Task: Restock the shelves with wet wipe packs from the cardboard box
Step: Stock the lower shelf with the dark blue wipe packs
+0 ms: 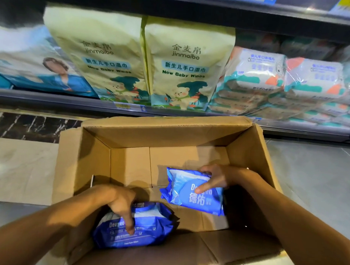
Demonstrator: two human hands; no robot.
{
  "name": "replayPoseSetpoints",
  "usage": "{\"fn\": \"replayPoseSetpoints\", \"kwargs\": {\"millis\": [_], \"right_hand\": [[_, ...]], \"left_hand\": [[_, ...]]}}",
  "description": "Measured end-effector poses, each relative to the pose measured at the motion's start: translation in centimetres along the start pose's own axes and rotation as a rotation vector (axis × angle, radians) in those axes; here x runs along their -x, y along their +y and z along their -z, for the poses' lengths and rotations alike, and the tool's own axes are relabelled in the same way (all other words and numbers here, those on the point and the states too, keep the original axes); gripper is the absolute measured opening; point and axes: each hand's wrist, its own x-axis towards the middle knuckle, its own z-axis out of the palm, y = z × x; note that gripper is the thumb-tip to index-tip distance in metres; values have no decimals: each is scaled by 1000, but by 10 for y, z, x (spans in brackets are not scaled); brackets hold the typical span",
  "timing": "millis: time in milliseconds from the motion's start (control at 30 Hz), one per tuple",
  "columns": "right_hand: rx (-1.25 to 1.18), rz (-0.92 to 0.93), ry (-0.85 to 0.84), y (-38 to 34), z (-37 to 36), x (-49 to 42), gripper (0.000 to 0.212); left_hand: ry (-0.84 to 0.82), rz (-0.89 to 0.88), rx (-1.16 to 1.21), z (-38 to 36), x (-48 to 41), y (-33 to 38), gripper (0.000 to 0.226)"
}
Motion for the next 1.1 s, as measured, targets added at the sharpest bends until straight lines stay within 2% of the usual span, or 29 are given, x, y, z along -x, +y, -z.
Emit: {"fn": "replayPoseSetpoints", "kwargs": {"millis": [33,100,167,200,300,367,400,433,467,533,567,633,700,733,800,900,1000,1100], "right_hand": [[-9,-24,-45,3,-4,-1,69],[-31,-25,-92,5,-12,1,54],[-76,-8,-44,3,-14,5,33],[-118,-3,5,3,-11,6,31],[-257,9,264,5,2,4,43],[-271,80,411,7,8,1,58],[-254,86,452,6,8,3,60],[-218,59,468,6,5,3,55],[-211,44,470,7,3,4,47],[-370,53,441,14,-6,1,35],[-465,73,439,17,-10,1,31],[-612,102,476,21,-13,4,22],[-675,112,487,21,-13,5,23],[-691,103,478,20,-14,6,28],[-702,69,471,18,-15,5,36],[-626,-23,463,19,-12,8,52],[-561,-48,344,21,-11,17,69],[-688,-80,383,21,-17,24,88]], "left_hand": [[17,-11,0,0,1,2,69],[103,-33,-46,2,8,7,82],[259,-14,-147,9,18,9,96],[347,3,-186,13,24,8,99],[624,75,-184,20,34,4,97],[827,170,-5,11,30,6,92],[865,194,168,3,28,9,88],[835,180,335,-5,26,12,82],[737,147,440,-12,26,15,76],[600,81,365,-21,33,20,68],[644,92,302,-20,35,19,63],[876,126,215,-6,36,17,55],[1044,117,219,15,31,14,64],[1047,97,225,26,24,11,75],[931,66,219,43,11,9,91],[740,63,135,59,-3,14,96],[656,203,-28,70,0,12,107],[500,294,-42,61,1,-2,131]]}}
